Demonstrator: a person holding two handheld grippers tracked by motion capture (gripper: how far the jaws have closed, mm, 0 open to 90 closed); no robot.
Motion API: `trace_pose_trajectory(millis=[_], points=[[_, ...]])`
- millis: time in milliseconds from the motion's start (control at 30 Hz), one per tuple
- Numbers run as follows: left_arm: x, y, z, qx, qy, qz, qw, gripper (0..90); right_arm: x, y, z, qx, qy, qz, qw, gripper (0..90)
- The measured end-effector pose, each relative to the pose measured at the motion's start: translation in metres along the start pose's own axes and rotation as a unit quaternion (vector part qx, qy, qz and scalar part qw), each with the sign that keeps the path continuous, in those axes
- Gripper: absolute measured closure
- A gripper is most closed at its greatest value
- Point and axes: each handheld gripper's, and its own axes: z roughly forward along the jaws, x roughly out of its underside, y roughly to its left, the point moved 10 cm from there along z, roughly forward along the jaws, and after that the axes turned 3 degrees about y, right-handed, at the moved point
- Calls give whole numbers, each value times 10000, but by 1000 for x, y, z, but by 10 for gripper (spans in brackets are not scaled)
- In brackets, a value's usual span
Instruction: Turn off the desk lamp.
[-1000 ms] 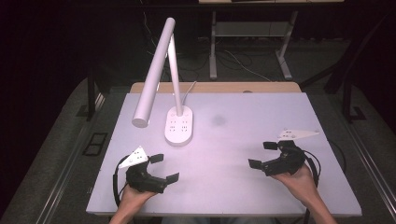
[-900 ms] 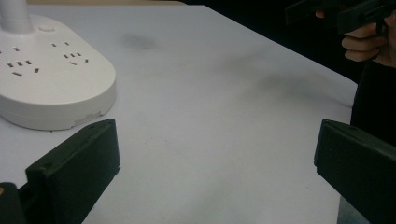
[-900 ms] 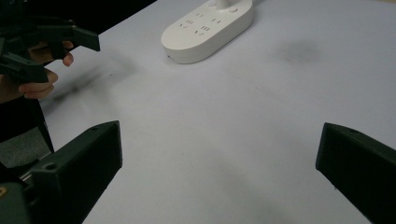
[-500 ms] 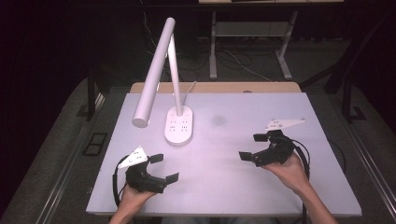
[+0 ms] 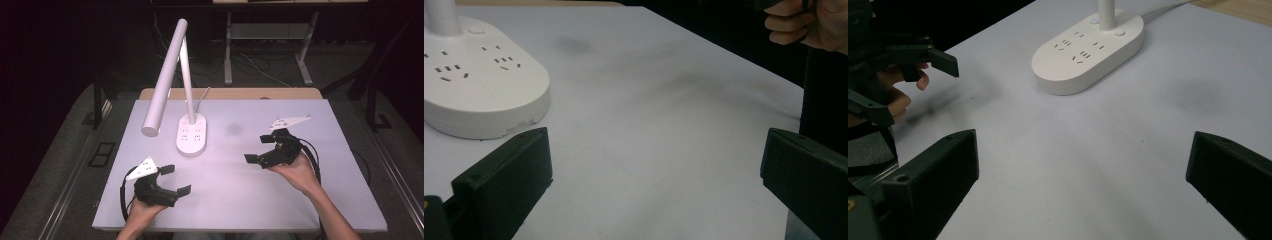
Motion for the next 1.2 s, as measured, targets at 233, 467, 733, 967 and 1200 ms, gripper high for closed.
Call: trace_pose_trajectory(millis=[233,467,733,967,1200], points=[[0,0,0,-1,1,3,10000,0,-12,-3,9,5,33,-38,10000,5],[0,0,0,-1,1,4,10000,0,-22,-8,20,-34,129,-1,9999,5],[-1,1,-2,-3,-30,-28,10000,0,-41,-11,32,-33,232,-127,9996,5],[-1,1,-2,7,-44,-54,10000,0,-60,-14,38,-45,233,-137,9996,5],[-1,1,-2,9,-30,-35,10000,0,-77,-17,50,-40,275,-123,9995,5]])
